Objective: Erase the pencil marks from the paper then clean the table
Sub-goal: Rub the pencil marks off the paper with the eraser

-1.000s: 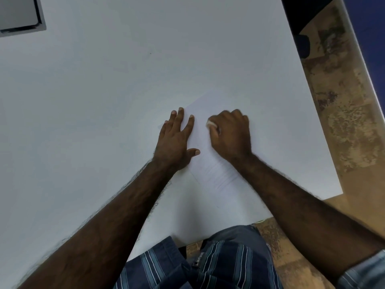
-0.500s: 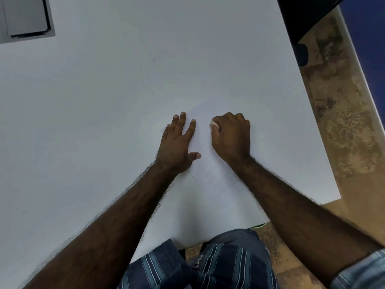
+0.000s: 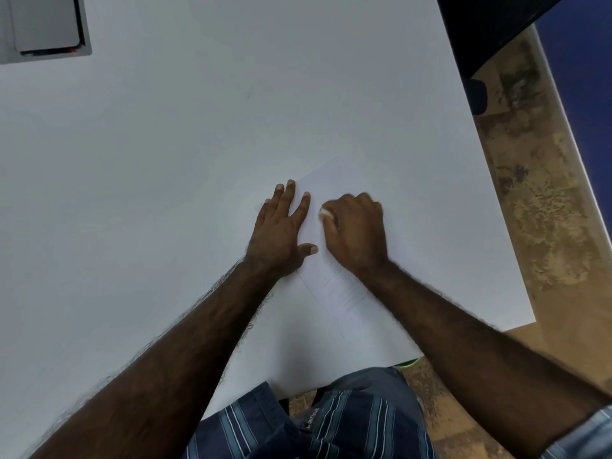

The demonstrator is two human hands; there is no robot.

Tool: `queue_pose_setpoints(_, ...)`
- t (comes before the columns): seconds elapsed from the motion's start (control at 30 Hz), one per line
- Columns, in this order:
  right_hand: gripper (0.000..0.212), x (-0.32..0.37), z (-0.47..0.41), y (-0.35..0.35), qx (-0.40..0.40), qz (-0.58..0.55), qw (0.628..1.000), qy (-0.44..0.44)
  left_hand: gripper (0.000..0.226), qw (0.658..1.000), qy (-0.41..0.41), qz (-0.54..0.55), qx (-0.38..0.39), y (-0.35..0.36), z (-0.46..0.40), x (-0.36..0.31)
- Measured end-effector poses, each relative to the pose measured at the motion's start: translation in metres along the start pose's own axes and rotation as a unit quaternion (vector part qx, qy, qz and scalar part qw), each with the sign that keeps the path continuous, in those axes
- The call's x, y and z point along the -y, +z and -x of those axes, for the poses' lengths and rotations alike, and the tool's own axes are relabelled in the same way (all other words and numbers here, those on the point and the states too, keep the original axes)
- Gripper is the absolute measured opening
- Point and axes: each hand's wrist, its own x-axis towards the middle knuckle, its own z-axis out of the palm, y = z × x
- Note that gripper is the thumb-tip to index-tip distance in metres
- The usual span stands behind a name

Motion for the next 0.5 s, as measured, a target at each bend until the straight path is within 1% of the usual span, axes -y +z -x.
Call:
queue_pose_setpoints(0.07, 0.019, 0.004, 0.016, 0.004, 0.03, -0.003, 0.998, -0.052, 0.106, 1.0, -0.001, -0.009, 0.005, 0.0, 0.0, 0.0)
queue_pose_setpoints(0.13, 0.019, -0.002, 0.011, 0.001, 0.02, 0.011, 0.997, -0.068, 0.105, 1.0, 0.0, -0.008, 0.005, 0.0, 0.0, 0.0)
queue_pose_setpoints(0.27, 0.016, -0.018, -0.026, -0.008, -0.035, 0.03, 0.999, 0.029, 0.104, 1.0, -0.008, -0.014, 0.012, -0.001, -0.002, -0.001)
queue_pose_setpoints(0.33, 0.016, -0.017, -0.028, -0.007, -0.042, 0.018, 0.997, 0.055, 0.104, 1.0, -0.009, -0.017, 0.017, -0.001, -0.001, -0.001)
queue_pose_setpoints(0.4, 0.016, -0.004, -0.013, -0.003, -0.027, 0.007, 0.999, 0.033, 0.104, 1.0, -0.003, -0.009, 0.004, 0.002, -0.001, 0.0)
queue_pose_setpoints(0.5, 0.019, 0.011, 0.017, 0.005, 0.026, -0.013, 0.999, -0.045, 0.102, 1.0, -0.001, -0.017, -0.006, 0.004, -0.001, 0.001)
